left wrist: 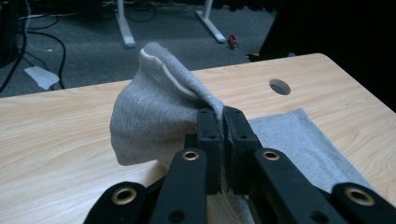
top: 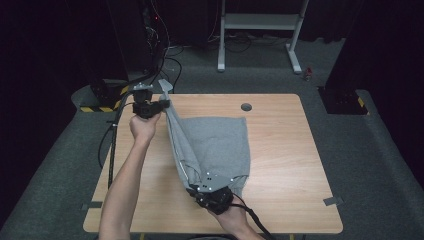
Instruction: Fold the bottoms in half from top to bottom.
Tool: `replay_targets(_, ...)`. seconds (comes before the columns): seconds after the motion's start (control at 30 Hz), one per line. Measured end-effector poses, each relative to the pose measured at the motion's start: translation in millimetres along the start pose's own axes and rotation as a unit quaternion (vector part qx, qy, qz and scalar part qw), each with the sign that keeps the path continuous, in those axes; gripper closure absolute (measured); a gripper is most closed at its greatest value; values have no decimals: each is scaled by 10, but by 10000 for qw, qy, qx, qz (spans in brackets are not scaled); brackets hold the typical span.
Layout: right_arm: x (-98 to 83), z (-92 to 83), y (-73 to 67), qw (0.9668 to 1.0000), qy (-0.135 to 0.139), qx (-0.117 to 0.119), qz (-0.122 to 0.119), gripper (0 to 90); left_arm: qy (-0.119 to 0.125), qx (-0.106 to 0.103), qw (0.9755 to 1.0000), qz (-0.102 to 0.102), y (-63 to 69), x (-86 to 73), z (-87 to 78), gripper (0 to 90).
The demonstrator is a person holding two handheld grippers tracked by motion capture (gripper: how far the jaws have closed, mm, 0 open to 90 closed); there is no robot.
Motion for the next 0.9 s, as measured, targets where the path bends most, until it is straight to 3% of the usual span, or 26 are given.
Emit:
replay_targets(0.33,-154,-106,96,9996,138,-156,197,833,40,-223,9997,16,194,64,155,864)
replay_targets(0.5,-266,-200,148,9986,196,-298,402,833,0,-304,9994,187,330,104,271,864)
replay_targets(0.7,-319,-272,167,9981,251,-383,406,833,5,-459,9985,292,502,140,381,865)
replay_targets(0.9,-378,-337,186,9970,345,-485,488,833,62,-462,9978,463,639,191,441,865)
Point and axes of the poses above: each handheld gripper's, and its own axes: z roughly forward along the jaws, x roughly out of its top, y roughly to its right, the point moved 3 cm from there along z, roughly forward along the jaws, and after that the axes turned 3 degrees about z, right-handed, at the moved point
